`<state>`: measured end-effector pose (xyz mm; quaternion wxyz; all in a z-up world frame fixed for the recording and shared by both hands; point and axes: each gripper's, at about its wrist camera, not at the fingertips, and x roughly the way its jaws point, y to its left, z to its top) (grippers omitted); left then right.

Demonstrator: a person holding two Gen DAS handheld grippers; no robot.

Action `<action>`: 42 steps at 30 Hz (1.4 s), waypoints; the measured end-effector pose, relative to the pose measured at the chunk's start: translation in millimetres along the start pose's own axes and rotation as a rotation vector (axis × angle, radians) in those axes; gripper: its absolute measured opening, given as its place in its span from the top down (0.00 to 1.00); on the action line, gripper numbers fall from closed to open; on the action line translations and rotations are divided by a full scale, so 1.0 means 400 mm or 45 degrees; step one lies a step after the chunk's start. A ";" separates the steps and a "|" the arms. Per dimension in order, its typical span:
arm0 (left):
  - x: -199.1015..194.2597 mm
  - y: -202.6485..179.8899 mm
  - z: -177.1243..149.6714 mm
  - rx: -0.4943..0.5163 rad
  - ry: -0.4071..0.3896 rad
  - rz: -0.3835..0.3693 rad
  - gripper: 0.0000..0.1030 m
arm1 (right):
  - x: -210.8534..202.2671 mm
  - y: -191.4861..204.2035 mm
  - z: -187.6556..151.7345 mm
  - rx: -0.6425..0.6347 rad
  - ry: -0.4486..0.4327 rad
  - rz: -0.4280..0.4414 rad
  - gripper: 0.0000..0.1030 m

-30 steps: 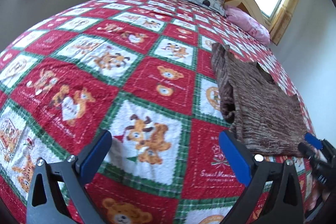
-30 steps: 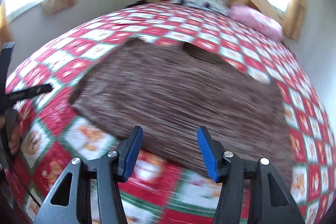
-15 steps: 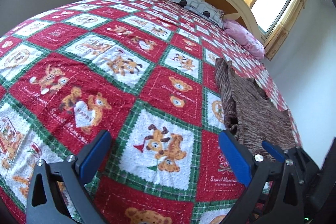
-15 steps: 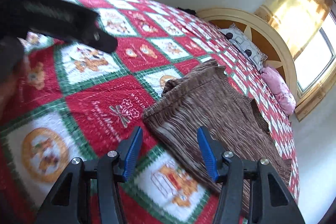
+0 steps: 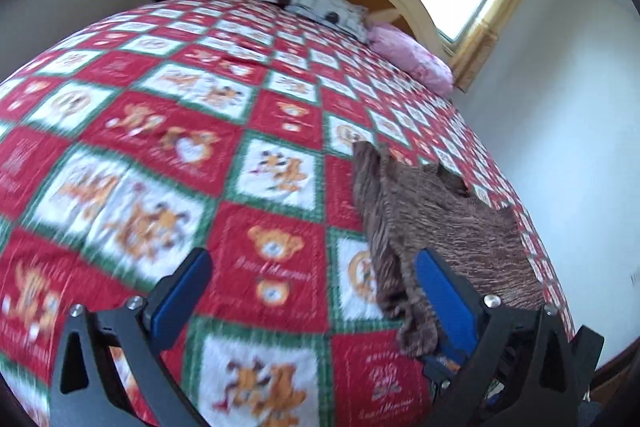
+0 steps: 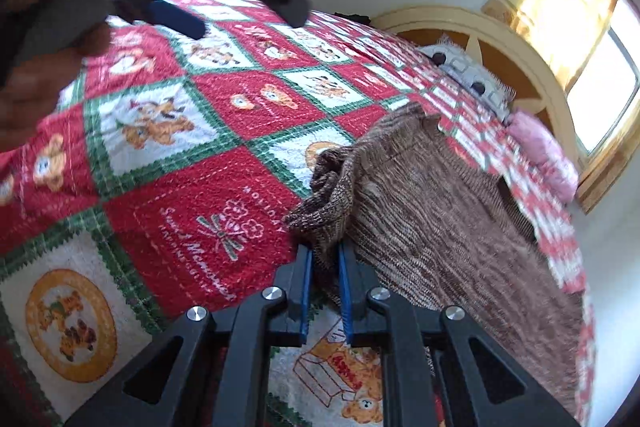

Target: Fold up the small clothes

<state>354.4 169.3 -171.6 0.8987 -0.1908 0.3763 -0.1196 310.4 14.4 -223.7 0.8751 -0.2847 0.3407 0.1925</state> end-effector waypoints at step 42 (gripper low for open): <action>0.247 -0.199 0.178 -0.097 0.128 -0.445 0.93 | -0.178 -0.215 -0.022 0.384 -0.248 0.132 0.95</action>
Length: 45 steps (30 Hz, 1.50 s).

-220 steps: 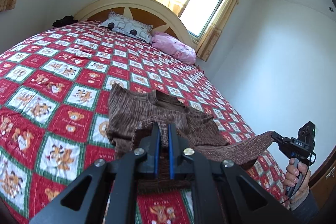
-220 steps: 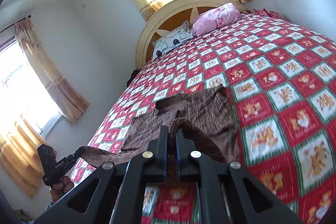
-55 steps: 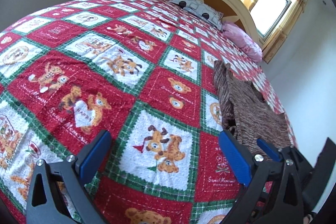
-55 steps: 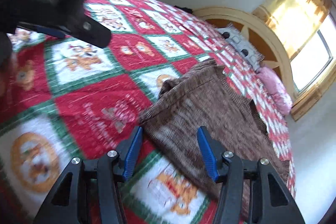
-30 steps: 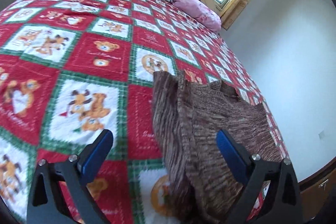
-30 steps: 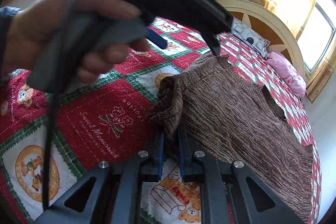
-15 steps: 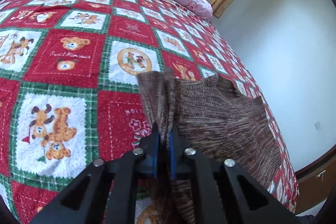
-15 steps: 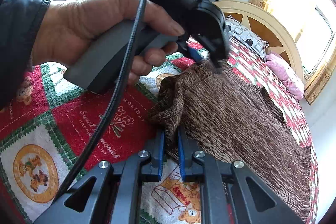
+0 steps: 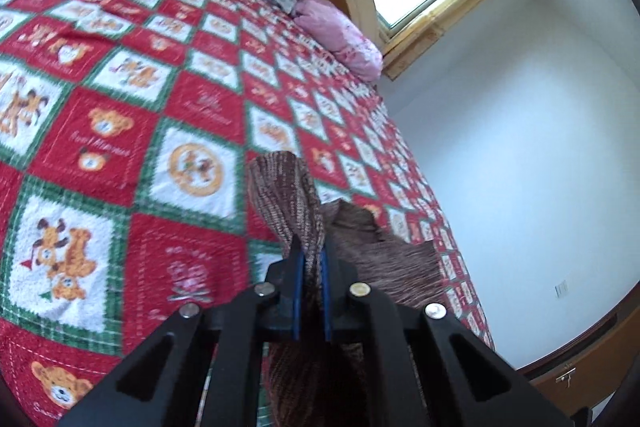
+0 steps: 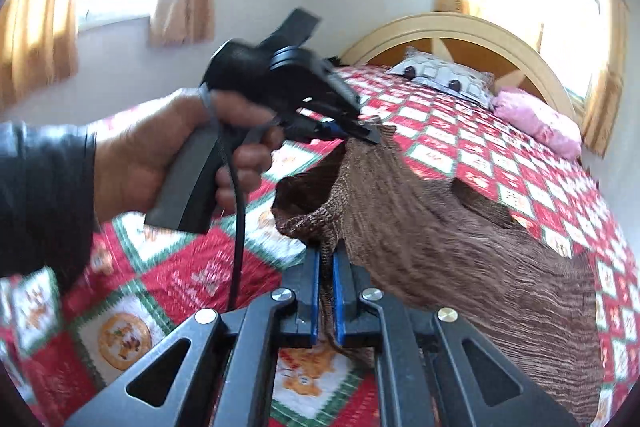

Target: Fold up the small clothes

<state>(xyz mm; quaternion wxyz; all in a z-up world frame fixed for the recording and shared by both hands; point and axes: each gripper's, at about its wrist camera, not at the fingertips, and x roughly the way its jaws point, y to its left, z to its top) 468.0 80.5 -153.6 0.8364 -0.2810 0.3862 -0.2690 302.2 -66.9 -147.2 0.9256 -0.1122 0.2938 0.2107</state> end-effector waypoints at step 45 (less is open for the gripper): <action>0.493 -0.462 -0.127 0.255 0.282 -0.002 0.93 | -0.229 -0.615 -0.355 0.910 -0.018 -0.018 0.97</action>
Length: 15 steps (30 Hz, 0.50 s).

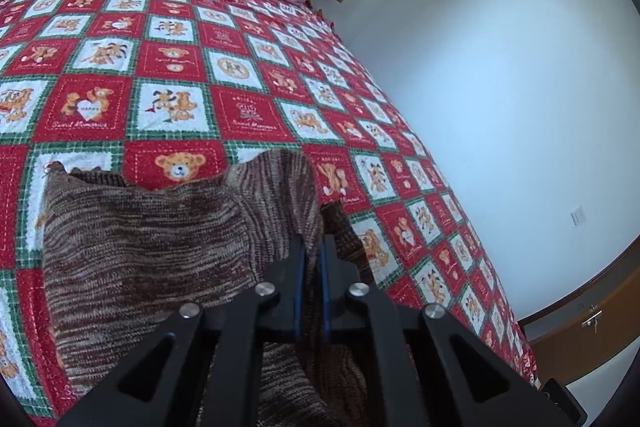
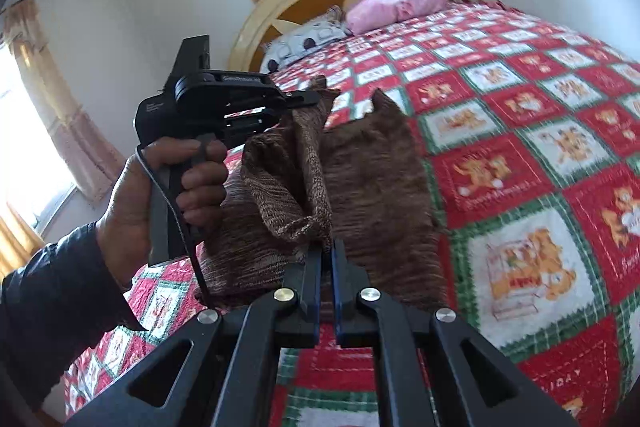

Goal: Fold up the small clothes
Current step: 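Lift and fold the sweater over with both tools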

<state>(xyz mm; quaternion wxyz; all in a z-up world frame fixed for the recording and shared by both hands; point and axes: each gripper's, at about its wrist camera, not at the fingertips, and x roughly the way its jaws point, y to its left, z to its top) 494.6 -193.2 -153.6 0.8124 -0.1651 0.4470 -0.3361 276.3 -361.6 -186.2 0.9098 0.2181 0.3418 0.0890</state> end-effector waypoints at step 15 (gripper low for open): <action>0.092 -0.090 -0.041 0.176 0.074 0.095 0.93 | -0.024 -0.098 -0.023 0.211 0.031 0.044 0.98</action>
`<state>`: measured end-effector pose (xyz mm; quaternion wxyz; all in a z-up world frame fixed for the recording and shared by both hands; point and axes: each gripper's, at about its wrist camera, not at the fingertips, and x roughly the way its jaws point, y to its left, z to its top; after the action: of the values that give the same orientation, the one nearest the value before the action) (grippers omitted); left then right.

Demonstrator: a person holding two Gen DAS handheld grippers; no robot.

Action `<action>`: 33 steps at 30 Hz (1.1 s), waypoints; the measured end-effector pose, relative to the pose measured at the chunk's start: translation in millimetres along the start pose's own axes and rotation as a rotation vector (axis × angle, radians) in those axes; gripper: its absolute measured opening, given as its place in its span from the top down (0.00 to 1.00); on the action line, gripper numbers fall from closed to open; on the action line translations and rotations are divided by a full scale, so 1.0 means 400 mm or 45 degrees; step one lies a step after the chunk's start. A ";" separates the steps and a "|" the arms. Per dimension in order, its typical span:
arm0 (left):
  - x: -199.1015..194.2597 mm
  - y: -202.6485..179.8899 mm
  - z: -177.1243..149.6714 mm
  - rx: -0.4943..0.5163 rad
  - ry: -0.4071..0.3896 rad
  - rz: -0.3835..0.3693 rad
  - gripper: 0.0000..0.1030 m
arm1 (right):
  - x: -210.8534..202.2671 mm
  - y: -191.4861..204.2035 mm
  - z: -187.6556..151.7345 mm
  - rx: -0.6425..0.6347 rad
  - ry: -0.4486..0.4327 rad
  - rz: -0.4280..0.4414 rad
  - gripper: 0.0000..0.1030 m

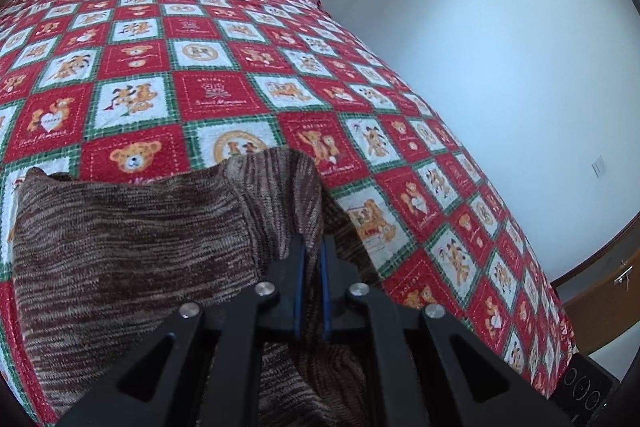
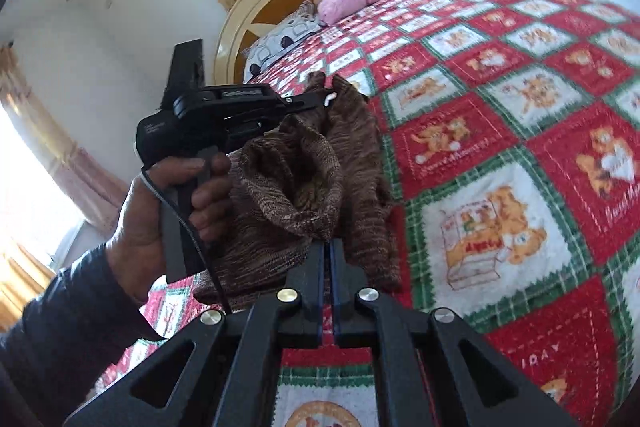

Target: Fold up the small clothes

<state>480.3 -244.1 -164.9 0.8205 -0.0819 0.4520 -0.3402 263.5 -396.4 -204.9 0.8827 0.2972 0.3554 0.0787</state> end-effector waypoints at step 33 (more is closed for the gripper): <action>-0.202 0.060 -0.332 0.187 -0.050 0.412 0.17 | 0.056 0.011 0.041 -0.147 0.136 -0.283 0.98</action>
<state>356.9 -151.8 -196.8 0.8769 0.0453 0.4173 -0.2341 291.2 -392.7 -206.0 0.8815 0.2001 0.4274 0.0164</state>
